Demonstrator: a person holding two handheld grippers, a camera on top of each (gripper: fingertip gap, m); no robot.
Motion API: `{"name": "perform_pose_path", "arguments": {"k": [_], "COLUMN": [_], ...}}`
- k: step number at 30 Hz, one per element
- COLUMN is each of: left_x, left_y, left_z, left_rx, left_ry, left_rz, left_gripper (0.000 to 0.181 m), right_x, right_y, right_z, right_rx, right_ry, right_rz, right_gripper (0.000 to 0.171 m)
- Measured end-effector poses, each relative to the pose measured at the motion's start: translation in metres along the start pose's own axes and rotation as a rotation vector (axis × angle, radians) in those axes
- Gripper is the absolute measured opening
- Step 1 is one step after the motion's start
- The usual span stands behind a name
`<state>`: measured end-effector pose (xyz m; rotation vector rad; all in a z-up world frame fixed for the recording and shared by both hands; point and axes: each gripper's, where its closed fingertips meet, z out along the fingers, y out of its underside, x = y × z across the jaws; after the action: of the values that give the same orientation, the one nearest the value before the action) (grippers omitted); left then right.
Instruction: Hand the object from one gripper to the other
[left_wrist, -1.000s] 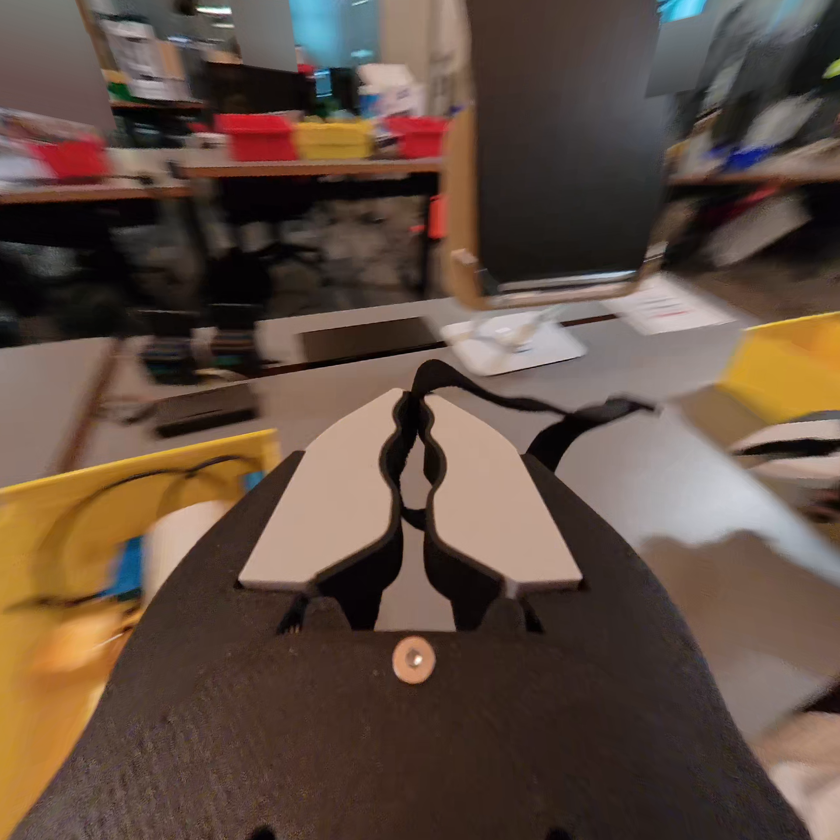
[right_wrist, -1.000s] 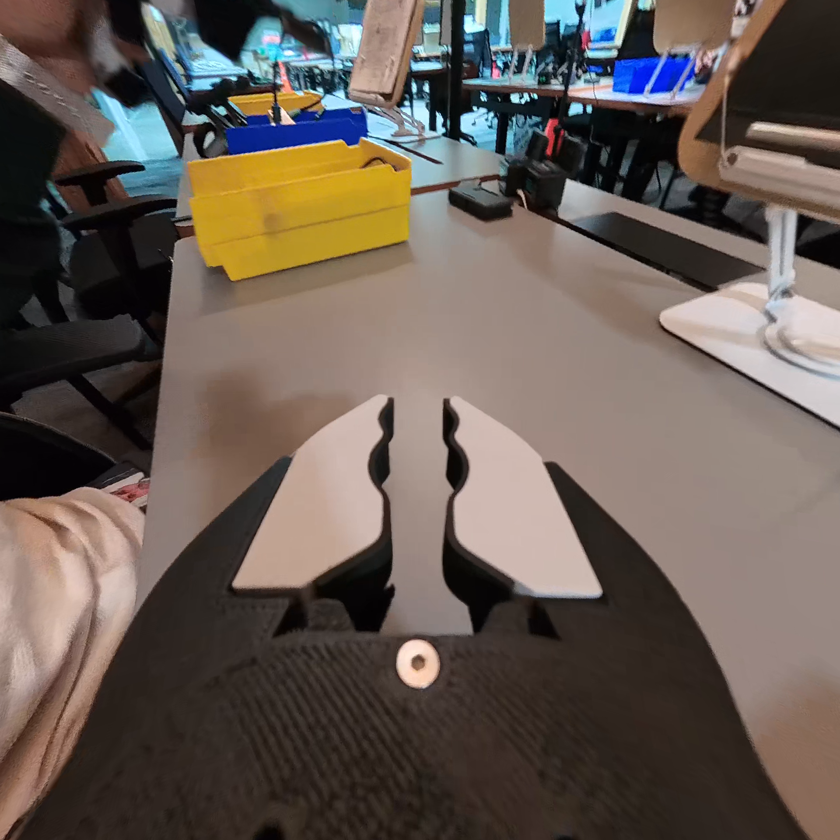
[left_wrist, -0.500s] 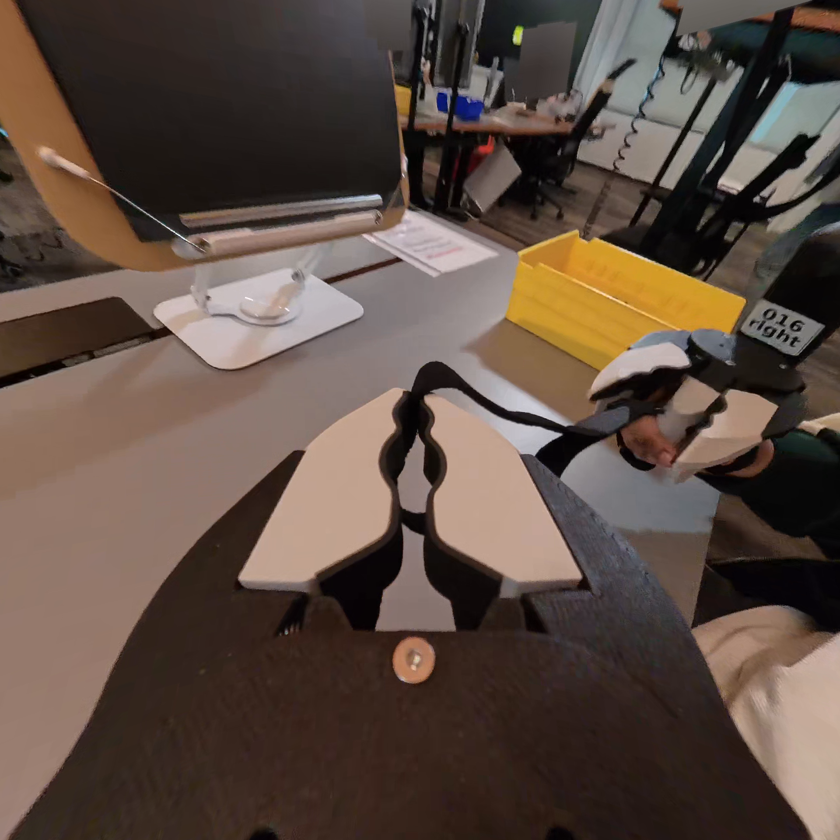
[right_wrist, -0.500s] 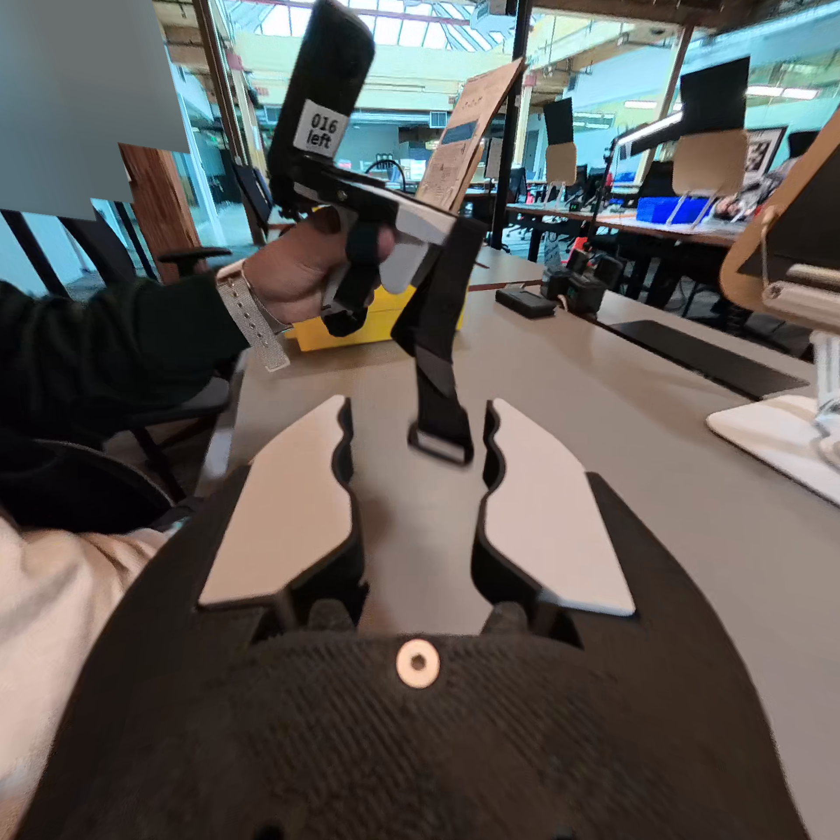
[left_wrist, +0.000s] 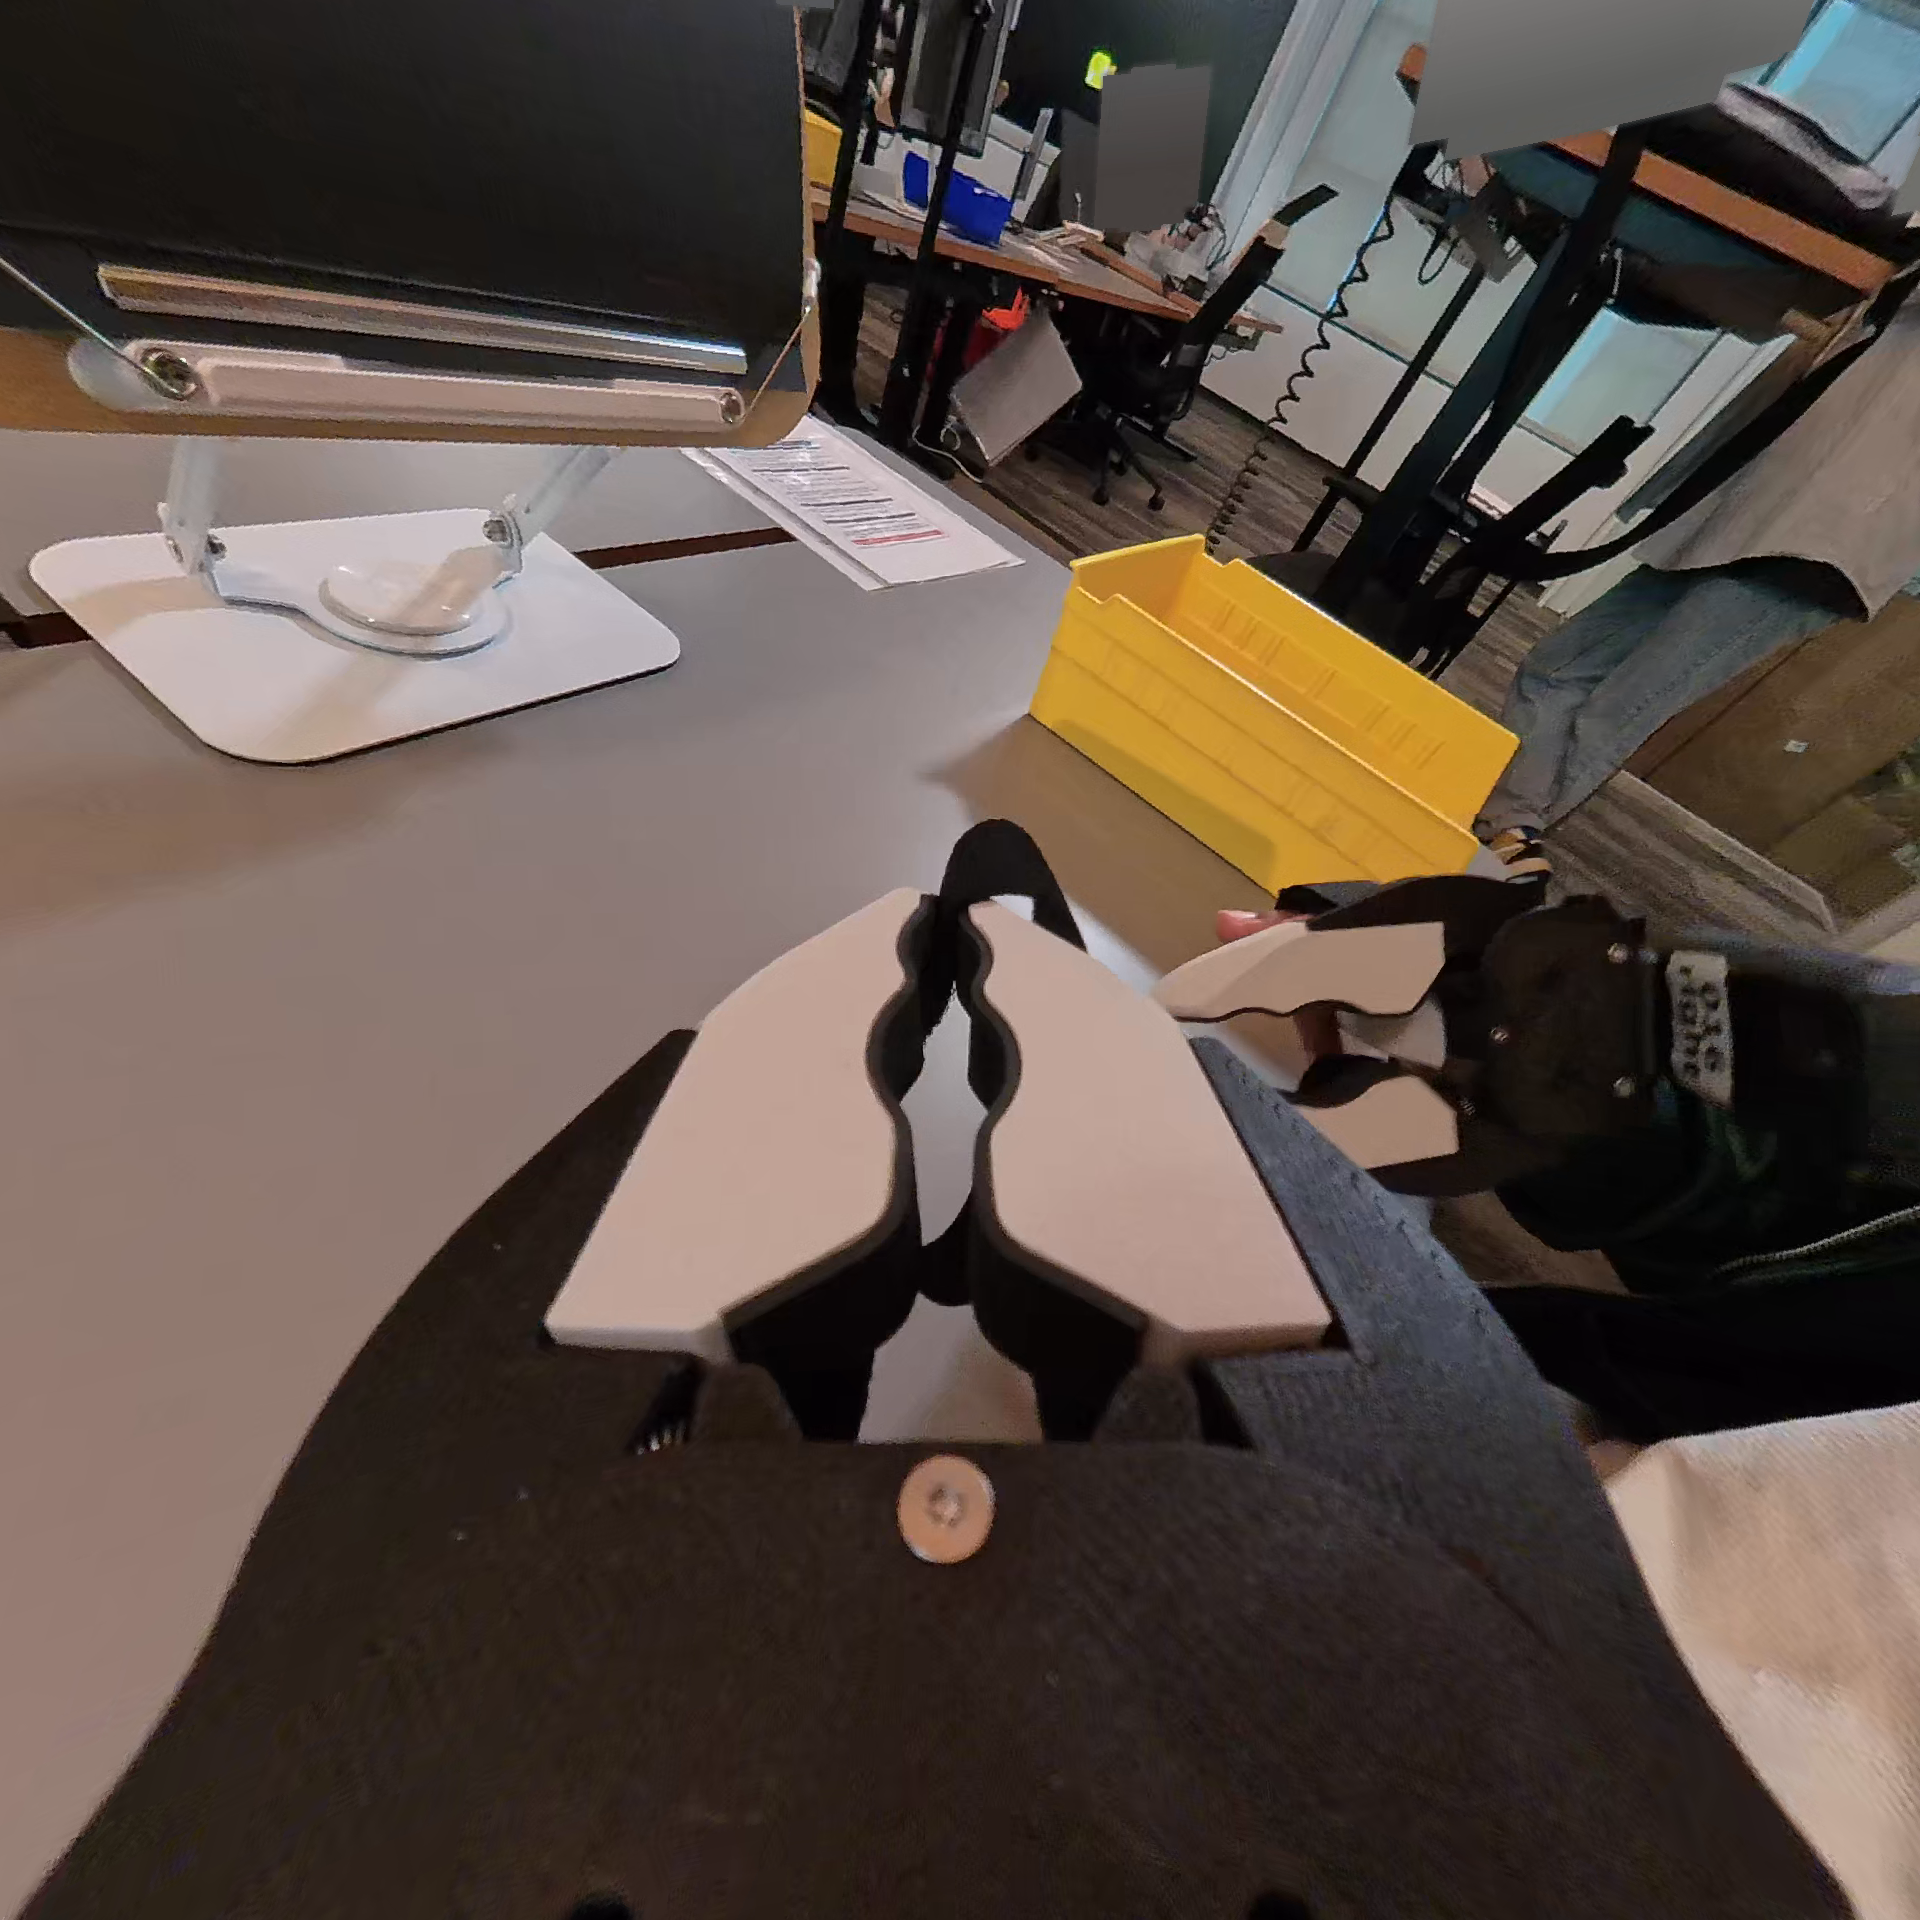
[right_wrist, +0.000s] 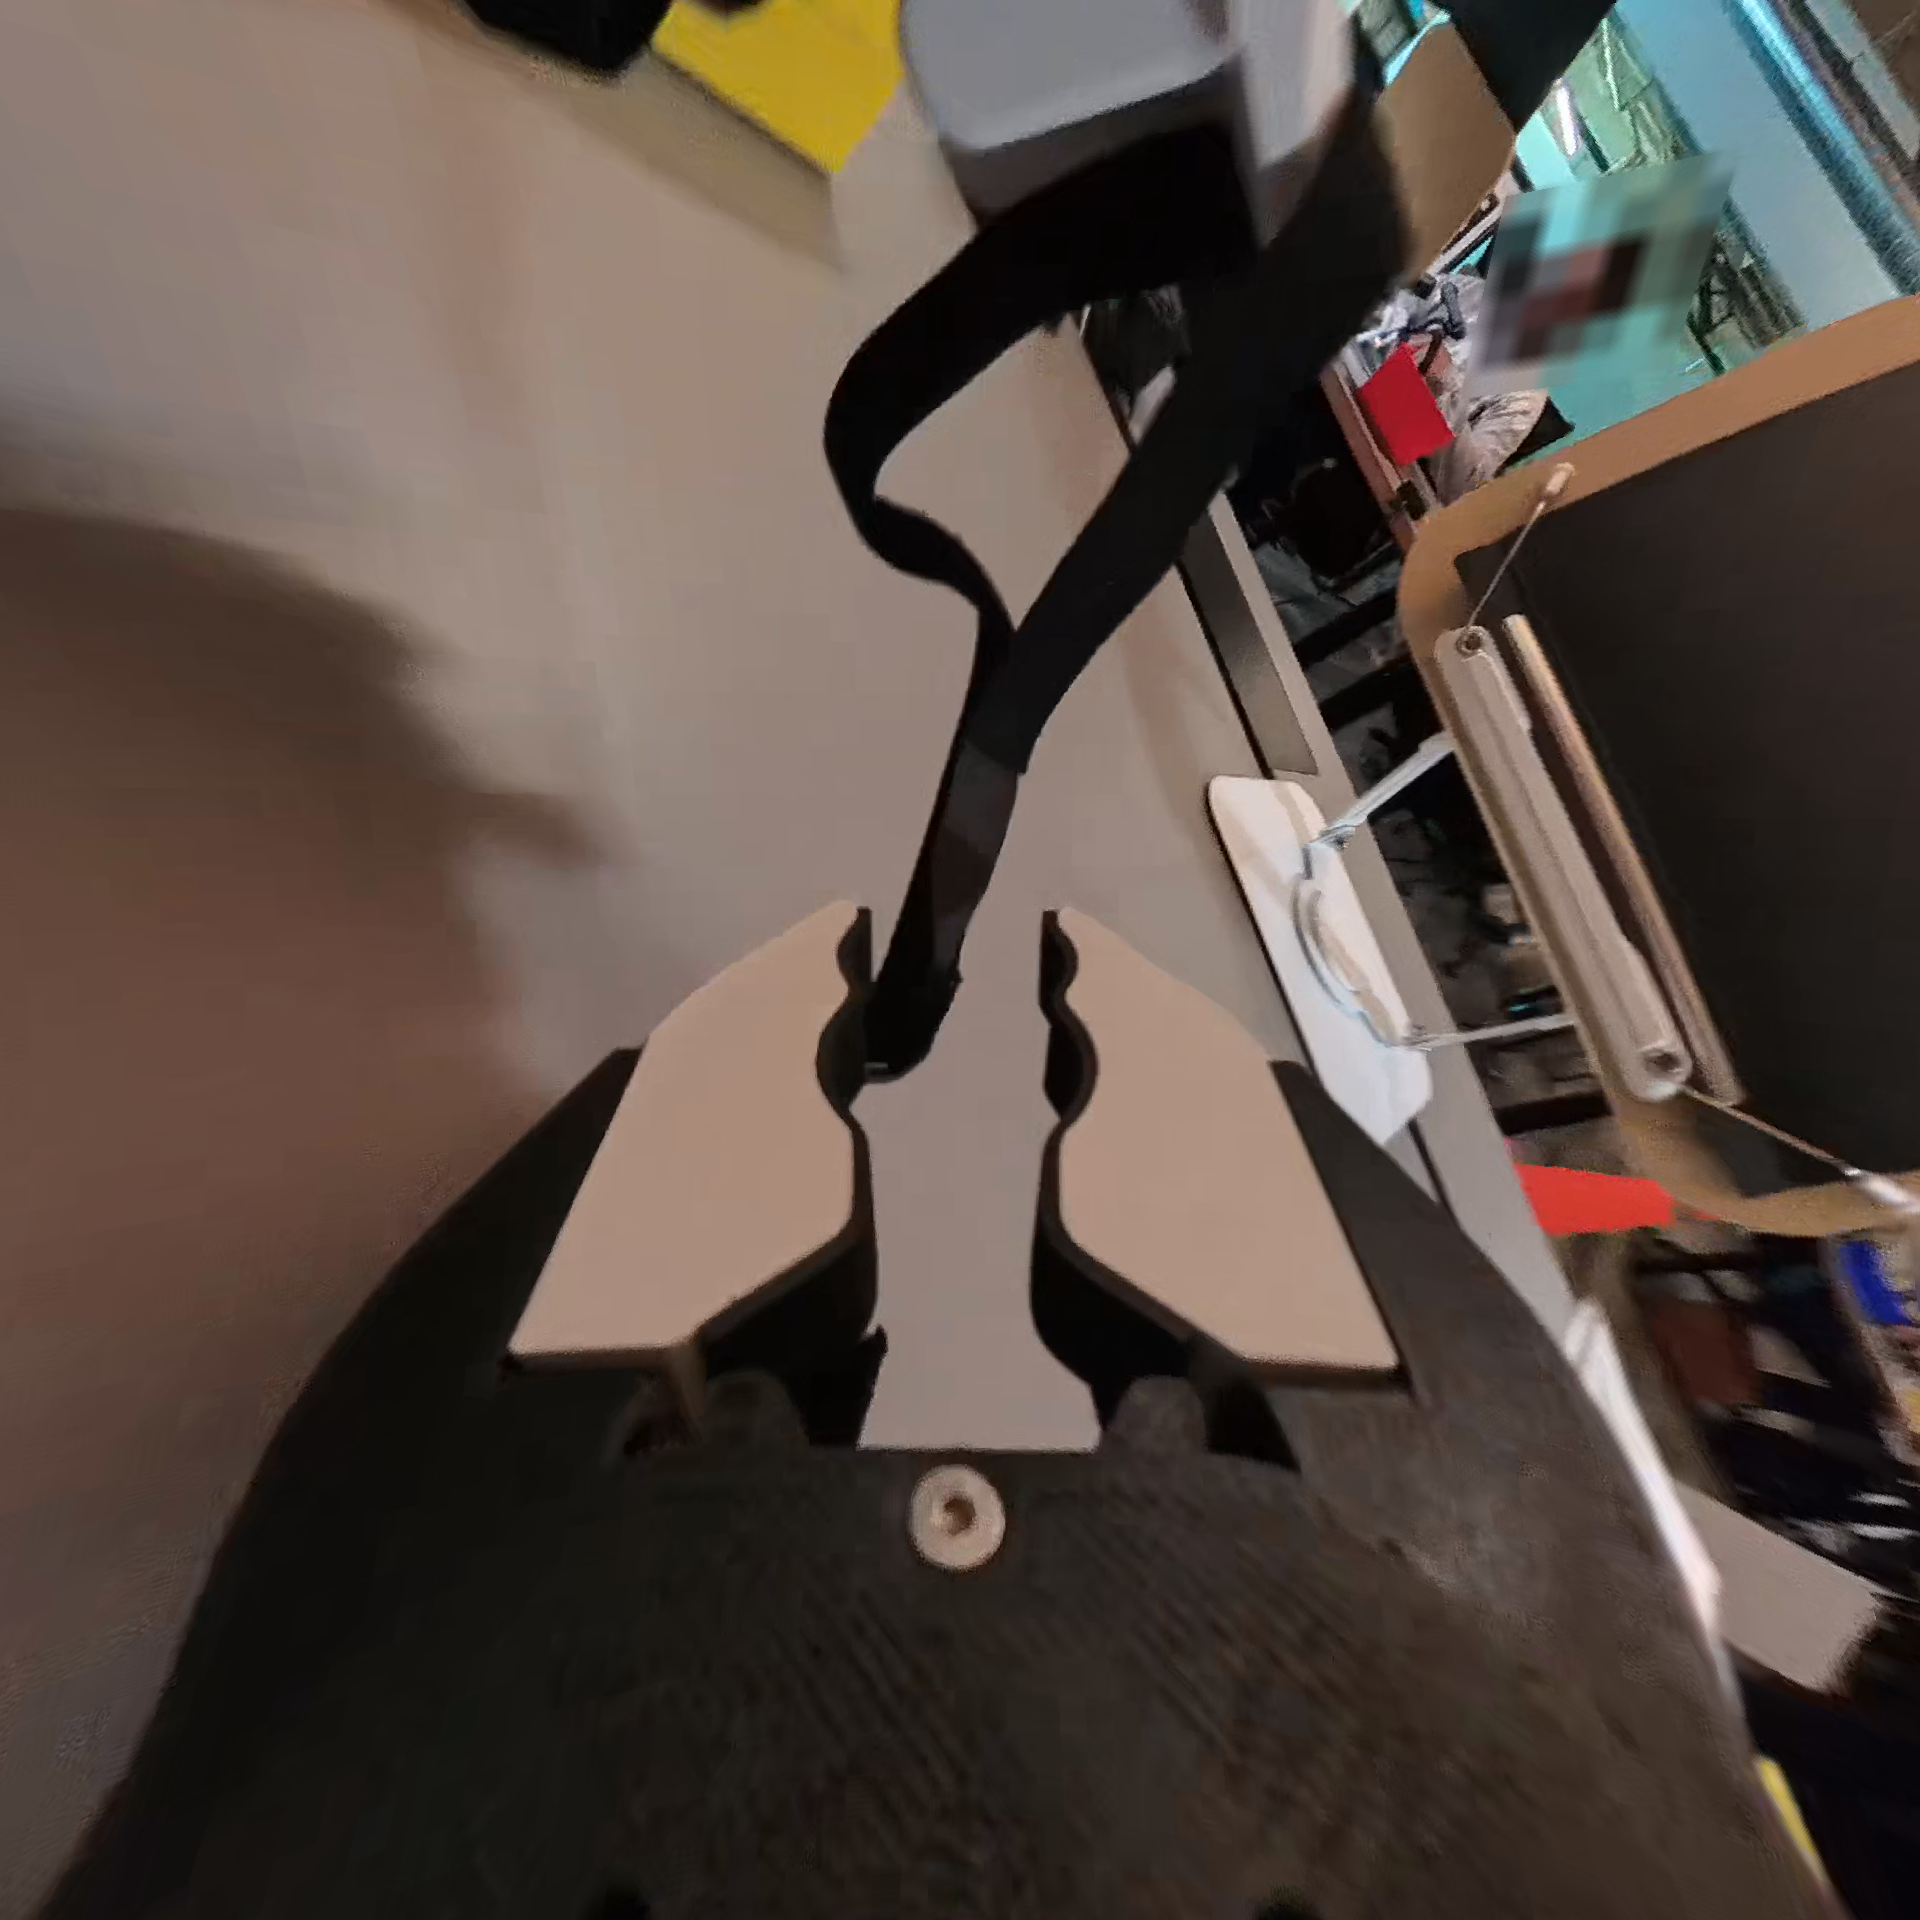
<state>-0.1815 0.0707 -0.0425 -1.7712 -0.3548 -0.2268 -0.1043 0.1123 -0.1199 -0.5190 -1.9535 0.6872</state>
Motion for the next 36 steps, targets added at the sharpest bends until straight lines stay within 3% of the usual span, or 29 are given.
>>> {"name": "perform_pose_path", "arguments": {"k": [3,5,8,12,15,17,19,21,26,32,36], "left_x": [0.008,0.015,0.016,0.016,0.007,-0.003,-0.008,0.000,0.020,0.033,0.019], "left_y": [-0.002,-0.002,0.002,-0.003,-0.016,-0.019,-0.016,-0.016,0.004,0.023,0.009], "left_z": [0.001,0.003,0.006,0.004,-0.006,-0.011,-0.010,-0.006,0.006,0.004,-0.008], "left_rx": [0.008,0.003,-0.018,0.000,0.096,0.136,0.162,0.200,0.058,-0.069,0.046], "left_ry": [0.024,0.042,0.018,0.010,0.023,0.035,0.061,0.141,0.338,0.560,0.652], "left_rz": [-0.027,-0.046,-0.013,0.004,-0.046,-0.118,-0.162,-0.184,-0.295,-0.483,-0.633], "left_gripper": [0.002,0.001,0.002,0.008,0.030,0.051,0.060,0.058,0.058,0.059,0.052], "right_x": [-0.003,-0.002,0.005,0.012,0.017,0.022,0.028,0.033,0.052,0.057,0.071], "right_y": [0.005,0.004,0.002,0.004,0.002,-0.004,-0.010,-0.008,0.005,0.016,0.023], "right_z": [0.004,0.003,-0.002,-0.004,-0.007,-0.011,-0.015,-0.017,-0.023,-0.023,-0.031], "right_rx": [-0.059,-0.071,-0.069,-0.071,-0.024,0.053,0.136,0.188,0.271,0.276,0.313], "right_ry": [0.027,0.048,0.093,0.115,0.095,0.054,-0.002,-0.054,-0.092,-0.106,-0.078], "right_rz": [-0.084,-0.103,-0.133,-0.111,0.001,0.156,0.355,0.522,0.757,0.820,0.861], "right_gripper": [0.034,0.026,0.001,0.001,0.000,0.000,0.000,0.000,0.000,0.000,0.000]}}
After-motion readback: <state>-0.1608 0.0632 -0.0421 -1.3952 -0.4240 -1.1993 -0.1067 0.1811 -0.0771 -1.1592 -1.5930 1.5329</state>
